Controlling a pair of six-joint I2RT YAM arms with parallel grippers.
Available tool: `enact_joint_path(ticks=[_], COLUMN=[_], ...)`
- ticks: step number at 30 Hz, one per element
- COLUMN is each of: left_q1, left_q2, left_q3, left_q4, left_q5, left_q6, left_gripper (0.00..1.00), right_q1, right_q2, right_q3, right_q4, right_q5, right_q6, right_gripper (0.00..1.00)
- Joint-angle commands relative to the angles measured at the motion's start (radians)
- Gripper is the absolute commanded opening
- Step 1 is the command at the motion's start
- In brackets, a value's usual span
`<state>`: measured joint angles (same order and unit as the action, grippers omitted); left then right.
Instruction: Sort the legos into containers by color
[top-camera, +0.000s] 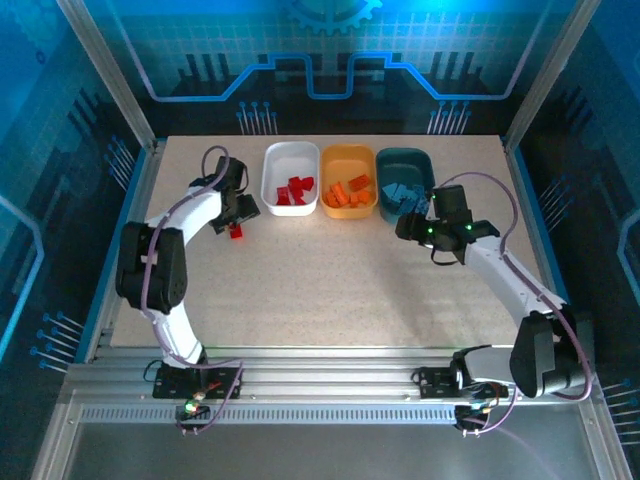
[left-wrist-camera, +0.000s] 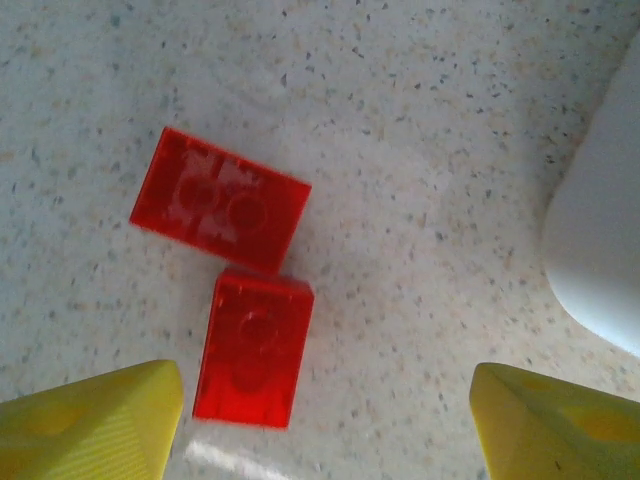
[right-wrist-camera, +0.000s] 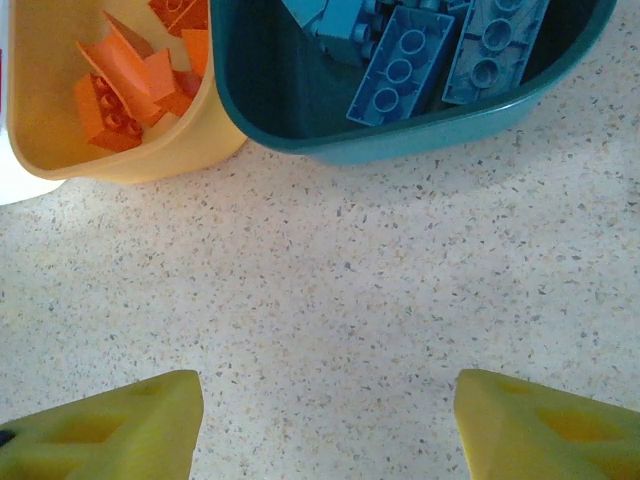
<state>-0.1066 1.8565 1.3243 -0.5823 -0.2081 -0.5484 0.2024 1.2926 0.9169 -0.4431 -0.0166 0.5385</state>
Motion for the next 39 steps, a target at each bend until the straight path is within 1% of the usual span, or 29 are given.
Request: enact_joint_path(ticks=[1, 6, 8, 10, 12, 14, 16, 22, 24, 29, 33, 36, 39], left_q1=[0.008, 0.005, 0.005, 0.008, 0.013, 0.013, 0.013, 0.013, 0.009, -0.061, -0.106, -0.149, -0.159], left_q2=[0.079, 0.117, 0.123, 0.133, 0.15, 0.164, 0.159, 0.14, 0.122, -0.022, -0.124, -0.103, -0.014], left_q3=[0.054, 0.061, 0.06, 0.061, 0.067, 0.074, 0.069, 0.064, 0.054, 0.016, 0.057, 0.166, 0.288], left_q4=[-0.076, -0.095, -0.094, -0.095, -0.095, -0.099, -0.088, -0.078, -0.078, -0.077, -0.079, -0.101, -0.113], left_q5=[-0.052, -0.087, -0.085, -0.088, -0.083, -0.08, -0.078, -0.072, -0.056, -0.041, -0.038, -0.041, 0.027], left_q6=[0.048, 0.057, 0.069, 0.079, 0.084, 0.087, 0.087, 0.093, 0.088, 0.081, 0.102, 0.146, 0.153], left_gripper=[0.69, 0.68, 0.67, 0.65, 0.6, 0.47, 0.39, 0.31, 0.26, 0.26, 0.27, 0.29, 0.32], right_q1=[0.005, 0.003, 0.003, 0.002, 0.002, 0.002, 0.003, 0.003, 0.003, 0.002, 0.002, 0.002, 0.003], right_q2=[-0.032, -0.052, -0.048, -0.042, -0.037, -0.035, -0.038, -0.036, -0.039, -0.032, -0.027, -0.021, -0.025], right_q3=[-0.005, -0.026, -0.031, -0.032, -0.032, -0.032, -0.032, -0.051, -0.052, -0.055, -0.052, -0.053, -0.049], right_q4=[0.024, 0.046, 0.052, 0.063, 0.069, 0.07, 0.07, 0.066, 0.066, 0.067, 0.069, 0.066, 0.049], right_q5=[-0.04, -0.036, -0.036, -0.039, -0.041, -0.04, -0.033, -0.026, -0.023, -0.011, -0.009, -0.009, -0.01], right_q6=[-0.008, -0.003, 0.0, 0.004, 0.007, 0.008, 0.008, 0.006, 0.006, 0.006, 0.007, 0.01, 0.007], right_gripper=[0.68, 0.69, 0.69, 0.69, 0.68, 0.68, 0.68, 0.68, 0.68, 0.68, 0.68, 0.68, 0.67])
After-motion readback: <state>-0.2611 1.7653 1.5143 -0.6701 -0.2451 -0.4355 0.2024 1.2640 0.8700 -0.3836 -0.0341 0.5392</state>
